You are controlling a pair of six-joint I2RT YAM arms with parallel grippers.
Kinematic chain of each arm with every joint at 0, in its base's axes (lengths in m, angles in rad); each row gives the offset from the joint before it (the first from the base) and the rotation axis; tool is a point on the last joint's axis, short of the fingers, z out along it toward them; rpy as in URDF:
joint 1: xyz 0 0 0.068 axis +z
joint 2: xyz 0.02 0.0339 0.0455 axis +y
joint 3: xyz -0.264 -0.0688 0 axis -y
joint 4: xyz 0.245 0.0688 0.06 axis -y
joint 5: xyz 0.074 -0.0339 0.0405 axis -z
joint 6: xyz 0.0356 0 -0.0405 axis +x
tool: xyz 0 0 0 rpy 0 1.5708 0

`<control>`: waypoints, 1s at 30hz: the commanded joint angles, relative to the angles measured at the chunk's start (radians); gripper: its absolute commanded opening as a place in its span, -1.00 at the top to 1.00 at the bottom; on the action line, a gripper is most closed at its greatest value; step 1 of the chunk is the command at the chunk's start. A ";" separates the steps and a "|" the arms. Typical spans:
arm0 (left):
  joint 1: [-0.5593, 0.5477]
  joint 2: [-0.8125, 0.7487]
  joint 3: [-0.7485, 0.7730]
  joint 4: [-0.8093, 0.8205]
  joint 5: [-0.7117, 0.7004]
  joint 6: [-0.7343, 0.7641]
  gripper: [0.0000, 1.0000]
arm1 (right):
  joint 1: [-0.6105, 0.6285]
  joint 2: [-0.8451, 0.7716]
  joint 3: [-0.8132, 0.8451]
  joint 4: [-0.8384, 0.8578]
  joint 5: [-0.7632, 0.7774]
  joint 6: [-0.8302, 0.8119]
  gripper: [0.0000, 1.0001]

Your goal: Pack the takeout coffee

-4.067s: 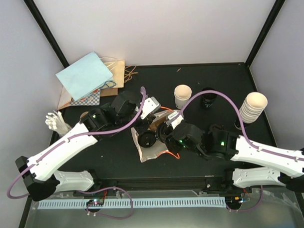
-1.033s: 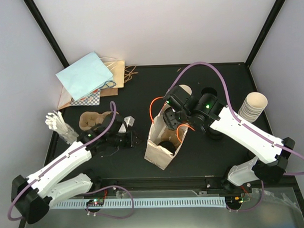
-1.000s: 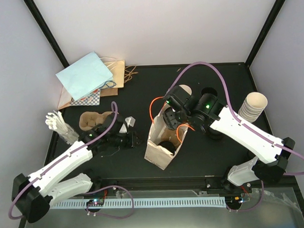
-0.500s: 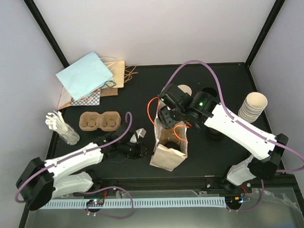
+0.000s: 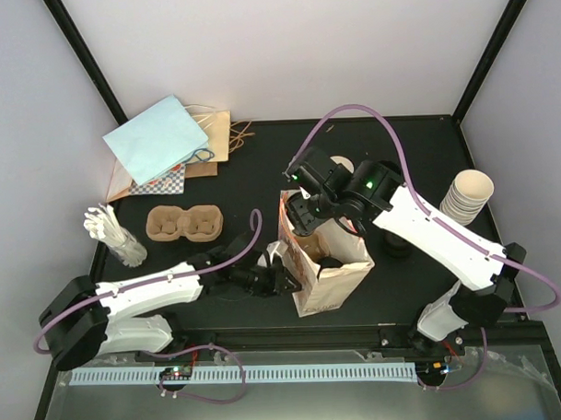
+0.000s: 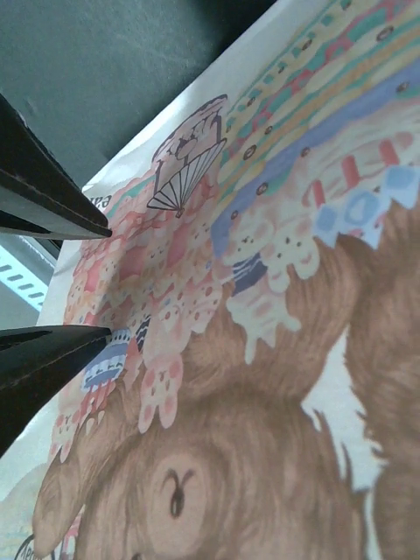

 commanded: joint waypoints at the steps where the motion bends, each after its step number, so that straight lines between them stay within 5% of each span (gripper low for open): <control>1: -0.032 0.032 0.031 0.085 -0.029 -0.049 0.42 | 0.008 0.034 0.070 -0.100 0.054 -0.022 -0.01; 19: -0.186 0.098 0.046 0.328 -0.166 -0.210 0.39 | 0.045 -0.035 -0.068 0.026 -0.102 -0.013 -0.01; 30: -0.206 -0.108 0.089 -0.065 -0.383 -0.117 0.30 | 0.044 -0.106 -0.161 0.024 -0.003 -0.013 -0.01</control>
